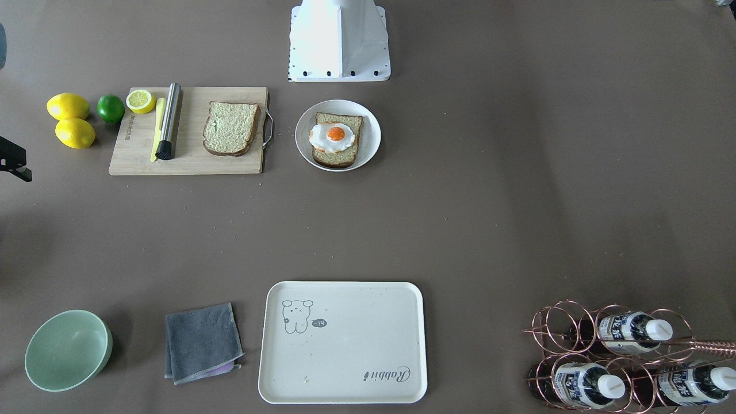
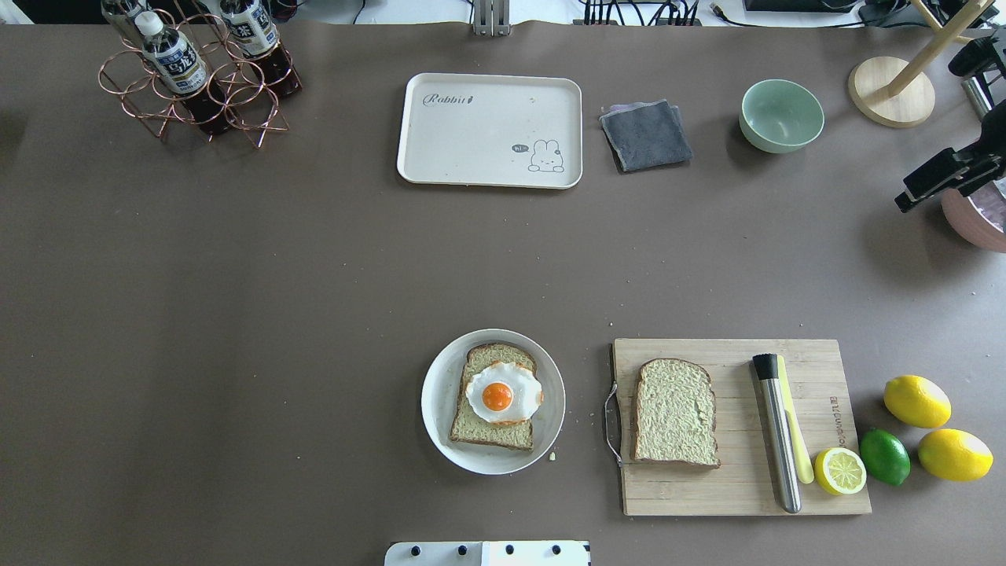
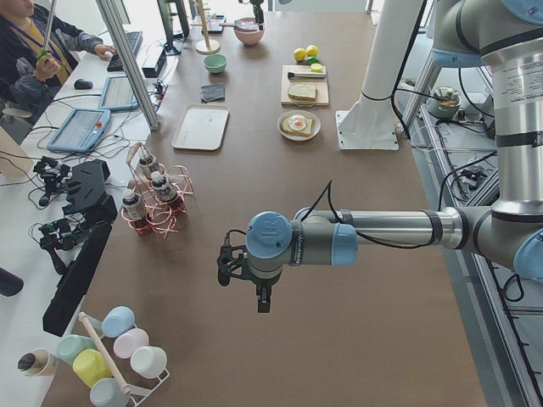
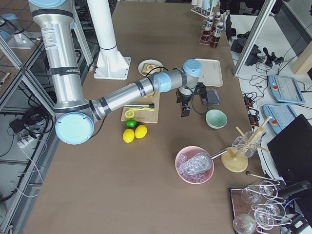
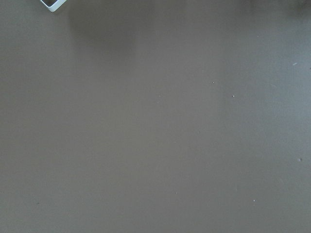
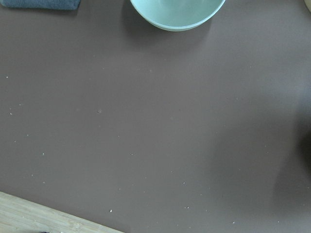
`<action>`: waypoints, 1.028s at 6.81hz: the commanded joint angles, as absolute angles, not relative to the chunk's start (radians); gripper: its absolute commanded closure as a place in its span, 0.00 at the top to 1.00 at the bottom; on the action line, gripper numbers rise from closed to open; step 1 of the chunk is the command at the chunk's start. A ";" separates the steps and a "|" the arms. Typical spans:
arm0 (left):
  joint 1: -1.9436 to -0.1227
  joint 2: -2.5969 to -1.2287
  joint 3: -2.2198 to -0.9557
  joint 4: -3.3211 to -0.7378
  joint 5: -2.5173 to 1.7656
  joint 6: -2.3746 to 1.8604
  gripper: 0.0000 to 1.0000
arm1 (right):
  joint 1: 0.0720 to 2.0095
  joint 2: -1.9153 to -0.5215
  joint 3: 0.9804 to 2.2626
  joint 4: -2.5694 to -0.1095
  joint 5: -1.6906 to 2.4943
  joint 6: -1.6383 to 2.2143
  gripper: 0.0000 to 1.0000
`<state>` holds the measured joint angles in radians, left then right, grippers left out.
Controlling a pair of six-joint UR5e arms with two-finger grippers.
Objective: Make sandwich and place on tray
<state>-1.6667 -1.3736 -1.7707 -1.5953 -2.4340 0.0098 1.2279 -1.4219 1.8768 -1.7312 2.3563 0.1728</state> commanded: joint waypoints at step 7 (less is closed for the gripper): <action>-1.663 -1.373 -1.779 -1.591 -2.434 0.009 0.98 | 1.212 -1.422 1.855 -1.735 2.345 0.192 1.00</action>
<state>-1.6635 -1.3725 -1.7784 -1.5917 -2.4335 0.0099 1.2107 -1.4182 1.8553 -1.7338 2.3459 0.1919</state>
